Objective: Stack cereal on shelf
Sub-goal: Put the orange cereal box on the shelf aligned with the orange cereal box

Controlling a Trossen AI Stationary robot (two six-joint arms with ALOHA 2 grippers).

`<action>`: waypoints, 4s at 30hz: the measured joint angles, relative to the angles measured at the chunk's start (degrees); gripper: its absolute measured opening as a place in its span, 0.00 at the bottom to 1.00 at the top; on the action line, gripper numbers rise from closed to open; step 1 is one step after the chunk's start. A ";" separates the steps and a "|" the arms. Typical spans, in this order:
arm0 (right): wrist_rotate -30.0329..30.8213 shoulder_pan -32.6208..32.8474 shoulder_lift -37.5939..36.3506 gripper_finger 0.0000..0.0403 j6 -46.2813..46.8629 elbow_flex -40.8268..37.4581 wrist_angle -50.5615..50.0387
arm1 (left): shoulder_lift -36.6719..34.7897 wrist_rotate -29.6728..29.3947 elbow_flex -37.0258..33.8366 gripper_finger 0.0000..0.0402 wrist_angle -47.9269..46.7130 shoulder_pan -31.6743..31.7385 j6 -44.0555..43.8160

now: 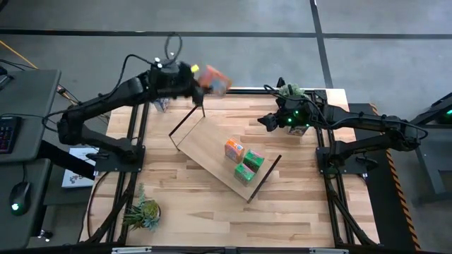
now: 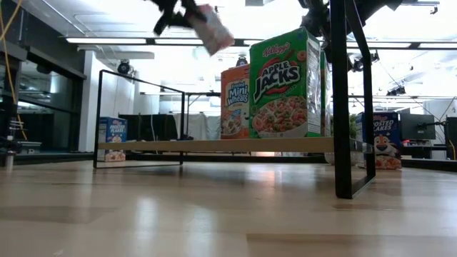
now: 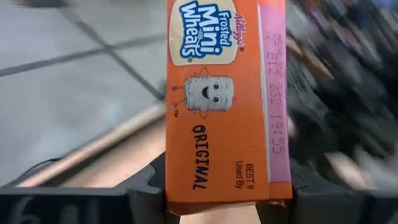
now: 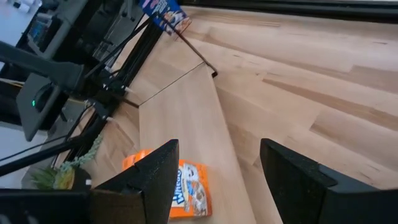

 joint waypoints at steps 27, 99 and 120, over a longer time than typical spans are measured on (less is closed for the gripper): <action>-2.05 0.00 0.04 0.54 3.59 0.00 -0.87 | 16.43 8.59 6.11 0.34 -26.31 -27.49 42.92; 0.37 -0.04 0.04 0.54 3.94 0.00 -0.37 | -4.82 4.33 -25.92 0.06 -2.65 -25.19 17.17; 0.67 -0.04 0.04 0.54 4.48 0.00 -0.50 | 12.00 3.49 -32.60 0.00 23.47 -29.96 5.65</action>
